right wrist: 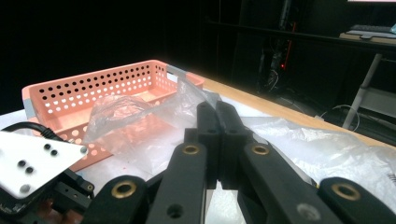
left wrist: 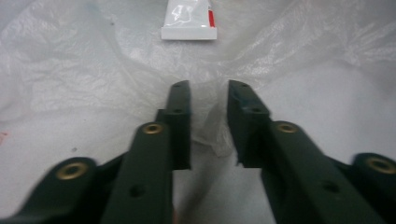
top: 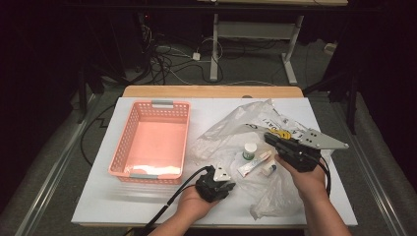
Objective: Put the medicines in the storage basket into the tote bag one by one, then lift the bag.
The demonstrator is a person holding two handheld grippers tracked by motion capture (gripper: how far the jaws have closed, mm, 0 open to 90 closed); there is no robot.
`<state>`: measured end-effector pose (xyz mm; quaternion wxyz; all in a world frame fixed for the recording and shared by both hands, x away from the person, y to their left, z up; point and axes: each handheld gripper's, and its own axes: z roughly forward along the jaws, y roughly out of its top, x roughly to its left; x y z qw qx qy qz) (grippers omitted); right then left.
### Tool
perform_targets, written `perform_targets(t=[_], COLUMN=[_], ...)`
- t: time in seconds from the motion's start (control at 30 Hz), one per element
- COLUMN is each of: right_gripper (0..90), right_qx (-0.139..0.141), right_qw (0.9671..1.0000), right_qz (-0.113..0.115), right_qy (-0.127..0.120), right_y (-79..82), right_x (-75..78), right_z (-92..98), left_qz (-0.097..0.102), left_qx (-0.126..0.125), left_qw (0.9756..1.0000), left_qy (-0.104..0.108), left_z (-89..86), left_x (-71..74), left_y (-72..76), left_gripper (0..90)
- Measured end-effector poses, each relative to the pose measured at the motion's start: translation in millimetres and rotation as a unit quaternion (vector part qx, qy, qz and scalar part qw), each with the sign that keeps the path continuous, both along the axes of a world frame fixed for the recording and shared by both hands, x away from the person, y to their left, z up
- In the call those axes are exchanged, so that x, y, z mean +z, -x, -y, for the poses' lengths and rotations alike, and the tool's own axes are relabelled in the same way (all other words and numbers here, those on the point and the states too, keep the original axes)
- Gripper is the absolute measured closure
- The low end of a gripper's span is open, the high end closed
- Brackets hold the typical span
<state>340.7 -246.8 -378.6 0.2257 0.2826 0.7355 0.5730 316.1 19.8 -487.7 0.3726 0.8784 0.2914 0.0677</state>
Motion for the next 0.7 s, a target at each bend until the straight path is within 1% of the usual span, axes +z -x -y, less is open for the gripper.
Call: perform_targets(t=[0.03,0.07,0.17,0.2,0.23,0.27,0.3,0.33,0.37,0.4,0.43,0.47,0.5,0.53,0.57,0.6,0.63,0.67,0.7], right_gripper=[90.0,90.0,90.0,90.0,90.0,90.0,90.0,90.0,90.0,90.0,90.0,90.0,90.0,90.0,90.0,90.0,90.0,90.0,90.0], right_qx=[-0.001,-0.001,-0.005,-0.007,-0.010,-0.011,-0.014,-0.017,-0.020,-0.021,-0.023,-0.025,-0.027,-0.029,-0.030,-0.033,-0.034,-0.035,-0.037], right_qw=[1.0000,1.0000,1.0000,1.0000,0.9999,0.9999,0.9999,0.9998,0.9998,0.9997,0.9997,0.9995,0.9994,0.9992,0.9991,0.9989,0.9987,0.9986,0.9982], right_qz=[-0.001,0.000,0.000,0.002,-0.001,0.000,0.000,0.003,0.002,0.007,0.009,0.013,0.017,0.021,0.025,0.027,0.035,0.037,0.043], right_qy=[0.001,0.002,-0.001,-0.001,-0.003,-0.003,-0.007,-0.008,-0.008,-0.009,-0.009,-0.012,-0.013,-0.016,-0.015,-0.019,-0.016,-0.016,-0.021], right_y=[0.2,0.6,3.3,3.6,3.5,3.2,2.9,3.0,3.6,3.1,3.1,3.1,3.4,3.6,3.5,4.0,3.7,3.7,3.1], right_x=[-0.3,-0.6,-1.3,-1.9,-2.1,-2.1,-1.8,-1.1,-0.4,0.0,0.8,2.0,3.4,5.0,6.7,8.7,11.3,13.1,16.0], right_z=[-0.1,0.2,3.0,4.4,5.8,7.0,8.2,9.2,9.3,9.3,9.5,9.4,9.6,8.9,8.6,7.1,5.6,4.6,3.1], left_qz=[-0.008,-0.014,-0.013,-0.010,-0.007,-0.001,0.014,0.035,0.049,0.066,0.079,0.095,0.115,0.134,0.147,0.173,0.191,0.208,0.217], left_qx=[0.004,0.004,0.005,0.013,0.021,0.028,0.035,0.040,0.039,0.040,0.046,0.051,0.055,0.060,0.062,0.066,0.067,0.068,0.071], left_qw=[0.9999,0.9999,0.9998,0.9998,0.9996,0.9990,0.9977,0.9967,0.9958,0.9942,0.9921,0.9894,0.9867,0.9834,0.9804,0.9753,0.9711,0.9664,0.9626], left_qy=[0.006,0.009,0.012,0.013,0.019,0.035,0.056,0.062,0.067,0.075,0.086,0.098,0.101,0.106,0.115,0.120,0.127,0.135,0.146], left_z=[-0.5,-1.3,-2.7,-3.7,-5.5,-9.7,-14.2,-16.4,-17.7,-19.7,-22.0,-24.6,-26.9,-28.6,-30.3,-31.4,-31.7,-31.4,-31.0], left_x=[-0.2,-0.2,0.2,0.6,0.9,2.0,3.4,5.3,7.6,12.3,18.6,26.0,34.2,42.1,49.9,60.1,66.3,77.5,86.9], left_y=[-1.8,-3.2,-3.0,-2.2,-2.0,-1.5,0.6,2.8,3.9,4.9,5.0,4.4,4.3,4.2,3.1,2.6,2.2,0.1,-2.7], left_gripper=[86.7,88.3,88.7,88.7,88.8,88.8,88.8,88.8,88.9,88.8,88.9,88.9,88.8,88.8,88.8,88.8,88.8,88.8,88.8])
